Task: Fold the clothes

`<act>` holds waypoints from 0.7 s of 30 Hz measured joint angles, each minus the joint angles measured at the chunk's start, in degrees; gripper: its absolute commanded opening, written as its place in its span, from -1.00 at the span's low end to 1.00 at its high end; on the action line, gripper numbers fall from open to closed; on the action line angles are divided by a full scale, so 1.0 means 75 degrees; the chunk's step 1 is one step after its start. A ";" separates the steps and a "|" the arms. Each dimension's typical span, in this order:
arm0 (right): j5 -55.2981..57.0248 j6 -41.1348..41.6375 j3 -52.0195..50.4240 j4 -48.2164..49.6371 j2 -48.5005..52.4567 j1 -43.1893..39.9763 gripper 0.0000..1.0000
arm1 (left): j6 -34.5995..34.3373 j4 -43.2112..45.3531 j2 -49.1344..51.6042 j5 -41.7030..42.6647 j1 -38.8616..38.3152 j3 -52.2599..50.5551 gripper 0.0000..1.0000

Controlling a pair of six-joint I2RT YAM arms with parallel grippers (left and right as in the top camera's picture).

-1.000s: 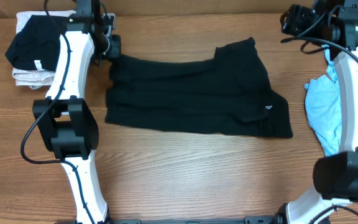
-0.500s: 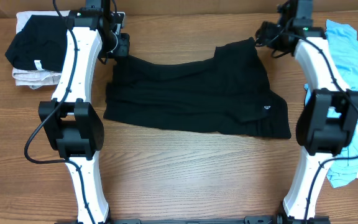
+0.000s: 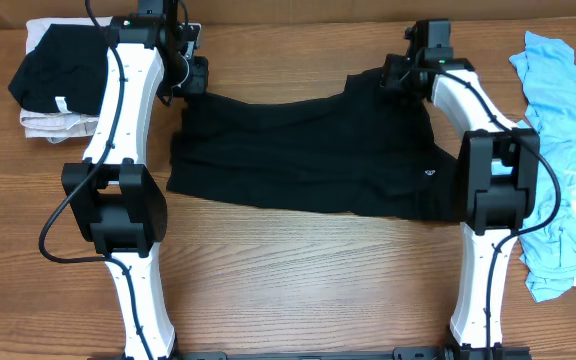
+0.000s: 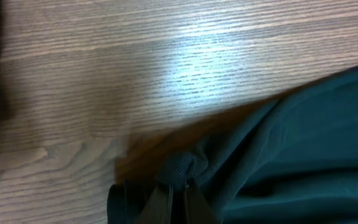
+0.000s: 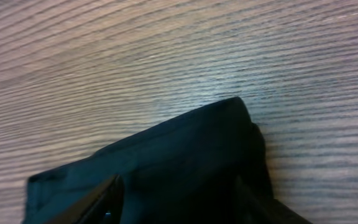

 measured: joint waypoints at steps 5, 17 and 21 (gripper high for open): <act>0.0507 0.0012 0.0000 0.0254 0.0082 0.0012 0.33 | 0.0000 -0.0047 0.0000 -0.0038 0.0000 0.0000 -0.92; 0.0877 0.0122 0.0000 0.0944 0.0187 -0.0009 0.36 | 0.0000 -0.0044 0.0000 -0.0117 0.0000 0.0000 -0.92; 0.0935 0.0236 0.0006 0.1096 0.0402 -0.0012 0.18 | -0.0003 -0.0047 0.0000 -0.0213 -0.0012 0.0000 -0.92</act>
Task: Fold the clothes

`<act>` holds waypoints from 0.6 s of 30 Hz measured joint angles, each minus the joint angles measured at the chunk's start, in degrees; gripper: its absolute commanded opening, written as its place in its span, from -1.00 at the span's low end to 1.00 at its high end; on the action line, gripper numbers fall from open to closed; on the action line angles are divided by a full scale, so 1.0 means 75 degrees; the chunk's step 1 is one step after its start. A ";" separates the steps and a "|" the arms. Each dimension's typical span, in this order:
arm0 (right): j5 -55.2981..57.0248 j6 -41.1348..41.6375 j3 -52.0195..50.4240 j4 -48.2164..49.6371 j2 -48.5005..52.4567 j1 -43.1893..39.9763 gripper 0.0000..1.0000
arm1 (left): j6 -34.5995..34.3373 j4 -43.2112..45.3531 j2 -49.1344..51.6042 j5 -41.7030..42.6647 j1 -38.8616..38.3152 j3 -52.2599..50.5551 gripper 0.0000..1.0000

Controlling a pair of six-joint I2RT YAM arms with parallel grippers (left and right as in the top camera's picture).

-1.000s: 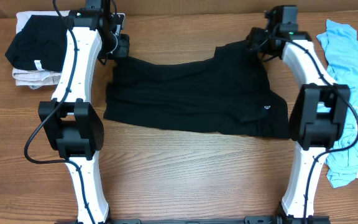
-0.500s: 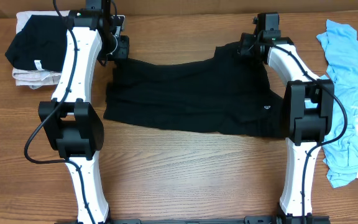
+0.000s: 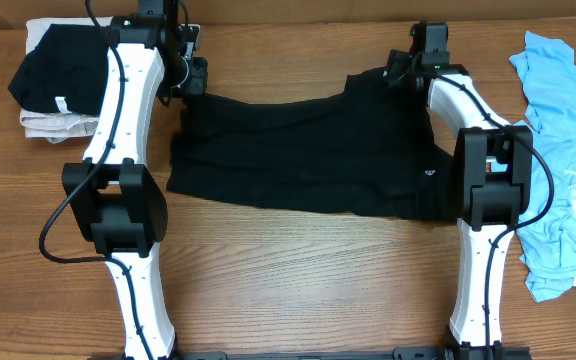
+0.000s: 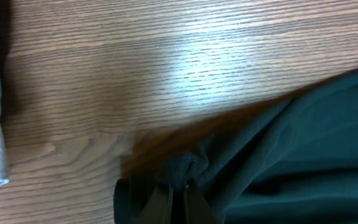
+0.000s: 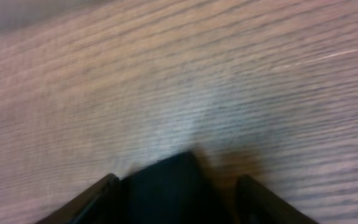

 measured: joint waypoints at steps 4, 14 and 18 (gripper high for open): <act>0.0012 0.0026 0.0000 0.0015 0.0009 -0.0003 -0.41 | 0.0000 0.0000 0.0000 -0.0047 0.0000 0.0000 -0.92; 0.0017 0.0154 0.0259 -0.0391 0.0064 -0.0020 -0.92 | -0.0003 0.0003 0.0000 -0.0315 0.0000 0.0000 -0.92; 0.0015 0.0163 0.0466 -0.1390 -0.0073 -0.0050 -0.93 | -0.0017 -0.0006 0.0000 -0.0624 0.0003 0.0000 -0.92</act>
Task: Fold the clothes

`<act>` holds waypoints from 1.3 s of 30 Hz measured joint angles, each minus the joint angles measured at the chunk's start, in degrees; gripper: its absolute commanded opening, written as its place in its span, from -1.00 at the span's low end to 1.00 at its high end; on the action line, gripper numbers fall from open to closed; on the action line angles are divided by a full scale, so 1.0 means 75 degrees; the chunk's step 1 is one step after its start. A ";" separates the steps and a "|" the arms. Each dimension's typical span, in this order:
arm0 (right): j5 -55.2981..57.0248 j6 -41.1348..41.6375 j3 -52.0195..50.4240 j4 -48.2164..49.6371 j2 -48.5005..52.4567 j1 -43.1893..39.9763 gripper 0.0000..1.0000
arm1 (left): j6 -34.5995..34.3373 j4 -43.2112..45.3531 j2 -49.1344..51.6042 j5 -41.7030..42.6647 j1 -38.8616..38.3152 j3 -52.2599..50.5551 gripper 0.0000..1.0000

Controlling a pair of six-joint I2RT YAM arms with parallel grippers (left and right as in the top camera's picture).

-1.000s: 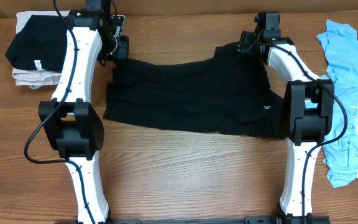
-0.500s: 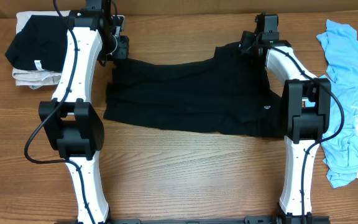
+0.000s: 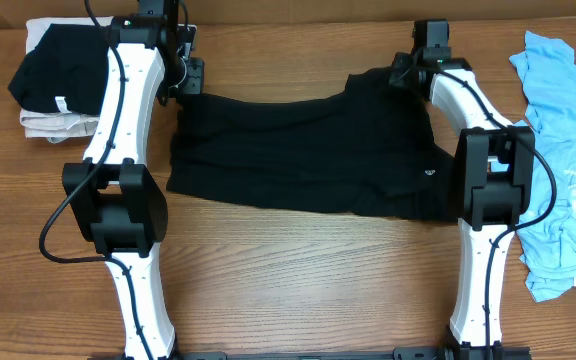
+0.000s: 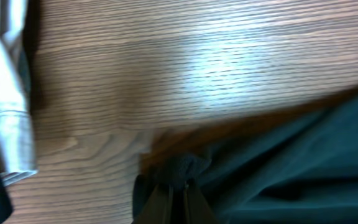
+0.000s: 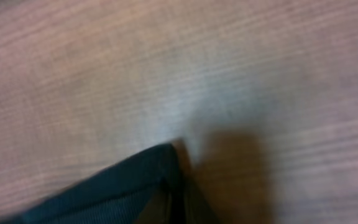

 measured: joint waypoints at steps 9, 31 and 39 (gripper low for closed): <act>-0.0717 -0.0154 0.0239 -0.3045 -0.1874 -0.0670 -0.92 | 0.0000 -0.0265 0.0000 -0.0178 0.0160 0.0000 -0.92; -0.2130 -0.0624 -0.1023 -0.6953 -0.3762 -0.1014 -0.92 | 0.0003 -0.1285 0.0000 -0.0356 0.0466 -0.0189 -0.92; -0.2022 -0.0527 -0.3060 -0.6373 -0.3762 -0.1014 -0.87 | 0.0029 -0.1207 0.0000 -0.0466 0.0466 -0.1492 -0.42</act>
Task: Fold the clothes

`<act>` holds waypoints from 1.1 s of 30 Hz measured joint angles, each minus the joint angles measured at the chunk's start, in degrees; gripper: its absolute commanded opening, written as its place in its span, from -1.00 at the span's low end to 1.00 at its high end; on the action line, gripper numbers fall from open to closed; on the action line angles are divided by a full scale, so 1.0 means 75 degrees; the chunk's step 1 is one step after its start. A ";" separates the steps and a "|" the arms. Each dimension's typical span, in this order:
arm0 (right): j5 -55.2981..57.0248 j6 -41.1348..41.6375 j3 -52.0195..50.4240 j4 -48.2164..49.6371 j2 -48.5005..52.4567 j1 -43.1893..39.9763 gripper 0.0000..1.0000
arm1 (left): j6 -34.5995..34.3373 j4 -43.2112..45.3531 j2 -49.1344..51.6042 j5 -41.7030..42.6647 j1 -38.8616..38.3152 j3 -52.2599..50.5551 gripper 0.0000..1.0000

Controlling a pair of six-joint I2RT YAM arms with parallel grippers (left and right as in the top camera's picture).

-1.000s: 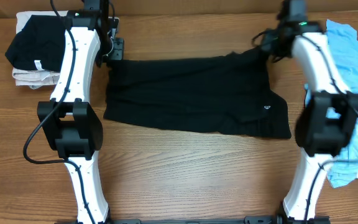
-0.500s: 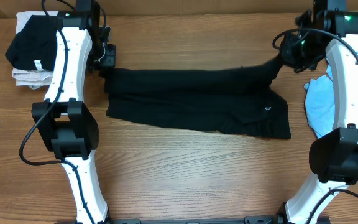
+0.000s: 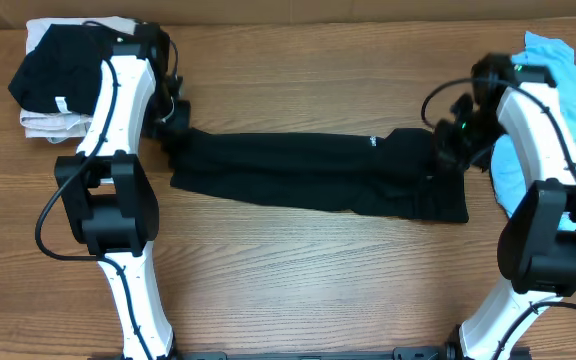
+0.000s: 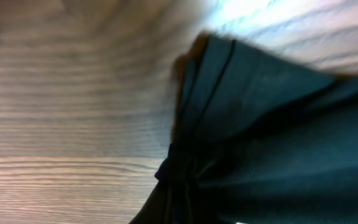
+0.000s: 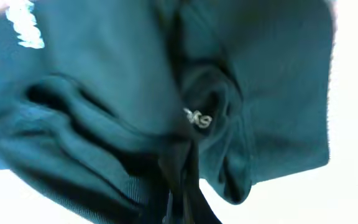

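Observation:
A black garment [image 3: 308,175] lies across the table as a long narrow band, its far edge doubled over toward the front. My left gripper [image 3: 171,125] is shut on its left end; the left wrist view shows dark cloth [image 4: 260,124] bunched at the jaws. At the band's right end my right gripper [image 3: 446,140] is shut on the cloth, and the right wrist view is filled with folds and a small white logo [image 5: 194,117].
A stack of folded clothes [image 3: 53,75], black on white, sits at the far left corner. A light blue garment [image 3: 558,110] lies crumpled along the right edge, partly under my right arm. Bare wood shows in front of the black band.
Both grippers, then at the garment's far corners near the table's back, now sit nearer the front and hold those corners. The garment's far half is folded over, leaving a narrow band.
The black garment lay spread flat, my left gripper shut on its far left corner and my right gripper open around the far right corner. The right jaws then closed on that corner. Now both held corners are nearer the front and the garment is halved lengthwise.

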 measured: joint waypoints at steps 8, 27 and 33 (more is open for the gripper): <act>0.0140 0.0187 -0.1227 0.0592 0.0000 0.0000 -0.26 | 0.0003 0.0283 0.0000 -0.0076 0.0006 -0.0807 1.00; -0.0184 0.0297 0.1664 -0.1035 -0.1276 -0.0047 -0.24 | 0.1017 -0.2031 -0.0003 0.1664 0.0347 0.1128 0.93; -0.0513 0.0338 0.1690 -0.0903 -0.2824 -0.0041 -0.03 | 0.1177 -0.2215 -0.0516 0.1915 0.0347 0.1230 0.98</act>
